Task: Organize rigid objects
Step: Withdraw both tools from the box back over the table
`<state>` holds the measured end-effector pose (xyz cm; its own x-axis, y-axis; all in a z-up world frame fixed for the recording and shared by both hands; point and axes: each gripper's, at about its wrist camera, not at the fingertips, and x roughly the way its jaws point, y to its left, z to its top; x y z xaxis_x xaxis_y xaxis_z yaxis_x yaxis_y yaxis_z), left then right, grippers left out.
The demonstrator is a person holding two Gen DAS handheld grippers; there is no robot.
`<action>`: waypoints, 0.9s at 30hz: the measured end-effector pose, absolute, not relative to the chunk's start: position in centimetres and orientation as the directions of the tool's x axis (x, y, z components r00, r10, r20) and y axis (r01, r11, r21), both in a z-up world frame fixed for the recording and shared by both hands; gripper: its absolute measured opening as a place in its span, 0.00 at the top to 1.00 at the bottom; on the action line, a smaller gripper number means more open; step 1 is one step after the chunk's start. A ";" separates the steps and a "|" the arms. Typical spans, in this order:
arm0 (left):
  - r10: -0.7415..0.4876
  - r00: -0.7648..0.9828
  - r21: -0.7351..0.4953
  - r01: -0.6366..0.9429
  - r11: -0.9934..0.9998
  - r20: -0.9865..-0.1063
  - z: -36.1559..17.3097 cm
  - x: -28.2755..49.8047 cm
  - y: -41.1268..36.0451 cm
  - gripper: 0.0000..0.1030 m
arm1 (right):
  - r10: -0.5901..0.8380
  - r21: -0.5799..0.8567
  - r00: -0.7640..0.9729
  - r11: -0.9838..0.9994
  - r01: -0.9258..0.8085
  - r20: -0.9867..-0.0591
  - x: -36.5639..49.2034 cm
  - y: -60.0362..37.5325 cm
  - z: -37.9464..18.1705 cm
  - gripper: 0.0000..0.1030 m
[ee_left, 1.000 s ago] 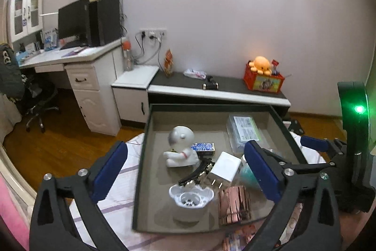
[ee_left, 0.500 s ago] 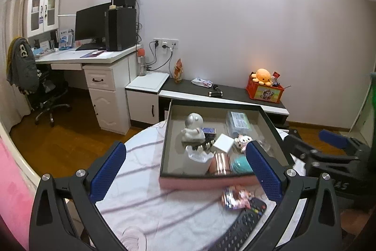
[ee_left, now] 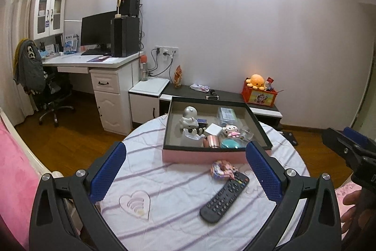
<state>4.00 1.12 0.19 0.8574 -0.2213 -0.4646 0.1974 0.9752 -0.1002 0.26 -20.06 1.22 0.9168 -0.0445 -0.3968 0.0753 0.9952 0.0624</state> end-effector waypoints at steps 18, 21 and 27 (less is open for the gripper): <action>-0.224 0.850 -0.087 0.208 0.974 -0.476 -0.5 -0.4 0.9 0.00 | -0.052 0.059 0.908 0.995 0.084 -0.415 -4.1 -20.0 -0.6 0.00; -0.223 0.848 -0.085 0.208 0.974 -0.481 -0.7 -0.3 0.9 0.00 | -0.051 0.059 0.905 0.995 0.083 -0.423 -3.9 -19.9 -0.9 0.00; -0.221 0.831 -0.070 0.216 0.974 -0.511 -2.4 1.2 0.2 0.00 | -0.053 0.066 0.892 0.994 0.092 -0.449 -2.8 -20.6 -1.6 0.00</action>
<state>1.20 0.19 -2.44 0.8306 -0.2205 -0.5114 0.2158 0.9740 -0.0695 -2.79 -20.63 -1.60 0.8917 -0.0525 -0.4495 0.0916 0.9936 0.0656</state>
